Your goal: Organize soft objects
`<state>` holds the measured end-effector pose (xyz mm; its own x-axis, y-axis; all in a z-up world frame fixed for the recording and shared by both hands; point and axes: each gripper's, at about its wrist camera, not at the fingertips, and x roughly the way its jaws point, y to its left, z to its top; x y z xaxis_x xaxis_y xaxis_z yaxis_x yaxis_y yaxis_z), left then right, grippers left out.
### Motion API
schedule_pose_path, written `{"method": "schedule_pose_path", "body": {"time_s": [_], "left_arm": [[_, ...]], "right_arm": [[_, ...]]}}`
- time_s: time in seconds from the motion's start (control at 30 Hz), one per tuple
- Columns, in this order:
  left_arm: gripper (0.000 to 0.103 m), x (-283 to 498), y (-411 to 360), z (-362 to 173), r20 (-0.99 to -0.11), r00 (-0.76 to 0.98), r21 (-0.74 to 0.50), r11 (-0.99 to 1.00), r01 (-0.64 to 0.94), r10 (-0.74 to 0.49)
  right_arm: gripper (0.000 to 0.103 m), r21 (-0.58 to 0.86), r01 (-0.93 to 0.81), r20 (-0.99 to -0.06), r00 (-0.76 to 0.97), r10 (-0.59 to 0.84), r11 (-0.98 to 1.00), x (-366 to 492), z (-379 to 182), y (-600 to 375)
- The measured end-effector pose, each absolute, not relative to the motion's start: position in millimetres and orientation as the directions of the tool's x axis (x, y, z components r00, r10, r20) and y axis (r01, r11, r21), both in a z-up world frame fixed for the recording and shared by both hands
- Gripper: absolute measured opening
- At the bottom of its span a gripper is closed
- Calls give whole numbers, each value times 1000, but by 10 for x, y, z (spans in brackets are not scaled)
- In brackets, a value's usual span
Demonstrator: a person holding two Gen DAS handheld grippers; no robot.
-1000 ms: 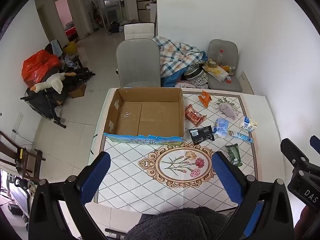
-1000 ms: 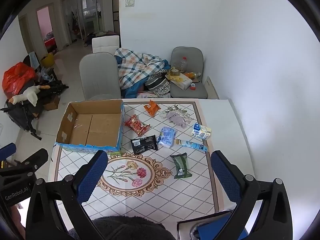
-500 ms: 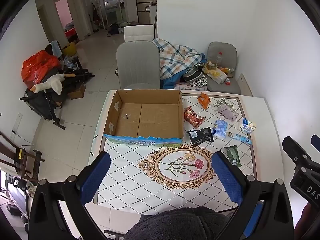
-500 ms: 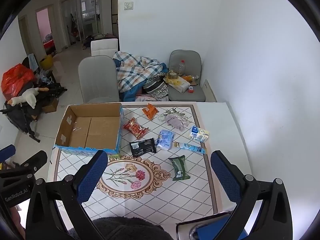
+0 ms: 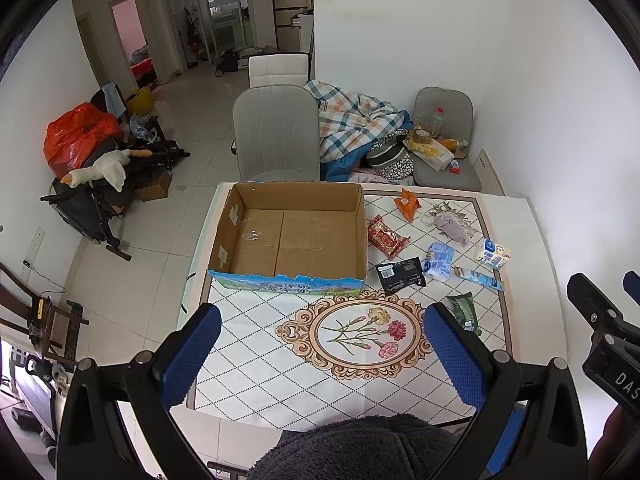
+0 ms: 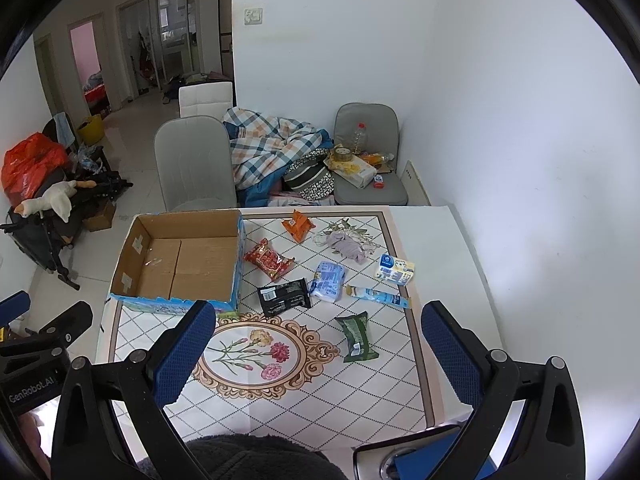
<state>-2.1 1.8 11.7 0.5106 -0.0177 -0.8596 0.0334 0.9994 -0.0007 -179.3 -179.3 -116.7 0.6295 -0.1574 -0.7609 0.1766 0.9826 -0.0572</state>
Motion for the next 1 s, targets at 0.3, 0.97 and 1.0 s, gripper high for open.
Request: {"method": "schedule_pose_path", "body": {"time_s": [0.3, 0.97, 1.0], "left_arm": [[103, -27, -2, 137, -854, 520, 2, 1000, 29, -13], [103, -107, -72, 161, -845, 535, 2, 999, 40, -20], [103, -112, -80, 160, -845, 535, -1, 999, 40, -22]], "right_arm": [[103, -50, 182, -760, 631, -156, 982, -1824, -1144, -1776], [103, -39, 186, -757, 636, -151, 982, -1893, -1146, -1828], [103, -41, 188, -756, 636, -153, 981, -1890, -1144, -1824]]}}
